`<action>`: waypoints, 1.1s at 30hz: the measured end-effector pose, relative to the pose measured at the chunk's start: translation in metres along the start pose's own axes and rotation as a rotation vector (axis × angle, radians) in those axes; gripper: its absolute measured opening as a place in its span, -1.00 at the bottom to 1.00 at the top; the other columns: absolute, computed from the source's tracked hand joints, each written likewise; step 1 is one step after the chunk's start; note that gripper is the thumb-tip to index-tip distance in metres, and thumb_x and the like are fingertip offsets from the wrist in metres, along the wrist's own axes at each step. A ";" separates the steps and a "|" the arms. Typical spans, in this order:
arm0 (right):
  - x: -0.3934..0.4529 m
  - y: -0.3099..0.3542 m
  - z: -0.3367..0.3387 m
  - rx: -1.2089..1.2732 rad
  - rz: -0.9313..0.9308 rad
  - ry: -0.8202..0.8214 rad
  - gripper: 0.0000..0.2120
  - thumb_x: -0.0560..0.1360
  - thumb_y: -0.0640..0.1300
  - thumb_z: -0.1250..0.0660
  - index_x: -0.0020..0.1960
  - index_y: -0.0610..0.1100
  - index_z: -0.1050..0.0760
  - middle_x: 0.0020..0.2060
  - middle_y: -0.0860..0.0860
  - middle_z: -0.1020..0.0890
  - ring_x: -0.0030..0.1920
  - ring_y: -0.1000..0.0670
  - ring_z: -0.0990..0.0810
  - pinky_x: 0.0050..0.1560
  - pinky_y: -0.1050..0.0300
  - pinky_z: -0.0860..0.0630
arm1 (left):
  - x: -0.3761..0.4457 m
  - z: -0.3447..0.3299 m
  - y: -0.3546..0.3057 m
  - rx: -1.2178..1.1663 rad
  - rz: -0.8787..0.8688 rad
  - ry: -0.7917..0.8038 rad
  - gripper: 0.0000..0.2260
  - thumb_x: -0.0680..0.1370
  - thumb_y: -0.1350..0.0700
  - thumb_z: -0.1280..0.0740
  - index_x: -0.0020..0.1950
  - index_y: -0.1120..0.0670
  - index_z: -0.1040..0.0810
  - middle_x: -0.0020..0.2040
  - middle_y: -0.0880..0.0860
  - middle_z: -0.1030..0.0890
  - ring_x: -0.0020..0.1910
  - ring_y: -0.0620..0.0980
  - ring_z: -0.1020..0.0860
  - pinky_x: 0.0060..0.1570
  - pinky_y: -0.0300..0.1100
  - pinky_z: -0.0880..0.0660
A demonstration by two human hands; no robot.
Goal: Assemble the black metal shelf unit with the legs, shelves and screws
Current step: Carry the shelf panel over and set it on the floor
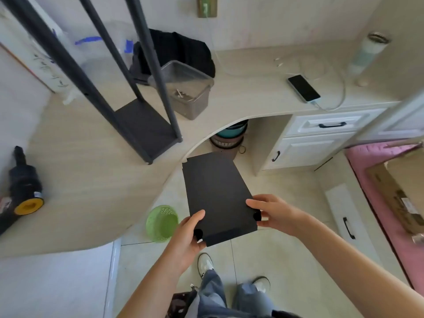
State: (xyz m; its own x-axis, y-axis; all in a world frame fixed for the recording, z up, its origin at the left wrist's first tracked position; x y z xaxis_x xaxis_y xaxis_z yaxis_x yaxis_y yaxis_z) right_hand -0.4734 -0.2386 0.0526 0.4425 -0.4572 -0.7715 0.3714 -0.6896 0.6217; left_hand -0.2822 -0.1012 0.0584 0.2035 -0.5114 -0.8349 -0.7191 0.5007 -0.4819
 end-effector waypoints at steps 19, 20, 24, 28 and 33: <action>-0.086 -0.196 0.274 0.452 -0.065 -0.481 -0.72 0.60 -0.04 -0.33 0.20 -0.20 -0.53 0.10 -0.15 -0.64 -0.01 -0.03 -0.59 0.01 0.10 -0.59 | 0.110 -0.270 0.189 0.690 0.292 0.316 -0.67 0.60 0.07 -0.39 0.32 0.19 -0.56 0.16 0.13 -0.70 0.20 0.12 -0.62 0.27 0.05 -0.54; -0.085 -0.209 0.278 0.496 -0.073 -0.504 -0.74 0.60 -0.05 -0.33 0.18 -0.21 -0.53 0.06 -0.14 -0.63 -0.03 -0.03 -0.58 -0.01 0.10 -0.59 | 0.118 -0.277 0.199 0.734 0.308 0.327 -0.67 0.60 0.07 -0.39 0.32 0.19 -0.56 0.17 0.14 -0.69 0.19 0.12 -0.63 0.26 0.05 -0.54; -0.071 -0.262 0.284 0.632 -0.099 -0.627 -0.75 0.62 -0.09 -0.30 0.18 -0.25 -0.52 -0.12 -0.05 -0.60 -0.16 0.03 -0.54 -0.08 0.14 -0.54 | 0.155 -0.295 0.240 0.899 0.380 0.376 -0.70 0.61 0.10 -0.37 0.28 0.22 -0.57 0.12 0.14 -0.70 0.06 0.08 -0.65 0.08 -0.01 -0.61; -0.043 -0.326 0.279 0.779 -0.142 -0.687 -0.82 0.63 -0.12 -0.28 0.10 -0.23 -0.53 -0.19 -0.03 -0.57 -0.23 0.05 -0.52 -0.16 0.22 -0.52 | 0.197 -0.296 0.282 1.097 0.456 0.413 -0.71 0.62 0.08 -0.36 0.28 0.21 -0.56 0.06 0.11 -0.69 -0.02 0.03 -0.64 -0.11 -0.12 -0.59; -0.003 -0.413 0.270 0.925 -0.185 -0.711 -0.73 0.61 -0.14 -0.30 0.26 -0.23 -0.49 0.08 -0.08 -0.64 -0.11 0.01 -0.61 -0.08 0.16 -0.61 | 0.255 -0.281 0.341 1.317 0.528 0.476 -0.71 0.62 0.08 -0.37 0.30 0.17 -0.56 0.20 0.09 -0.68 0.04 -0.02 -0.64 -0.06 -0.18 -0.59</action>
State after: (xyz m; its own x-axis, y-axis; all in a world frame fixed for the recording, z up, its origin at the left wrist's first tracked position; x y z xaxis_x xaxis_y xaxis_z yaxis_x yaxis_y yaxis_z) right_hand -0.8484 -0.1046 -0.2385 -0.2184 -0.3158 -0.9234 -0.4795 -0.7894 0.3834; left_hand -0.6624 -0.2567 -0.2440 -0.2982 -0.1192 -0.9470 0.5125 0.8170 -0.2642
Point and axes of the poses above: each hand's wrist, its own x-axis towards the middle knuckle, its own z-axis out of the back of the hand, y = z × x, the point moved 3 cm from there along x, towards the middle knuckle
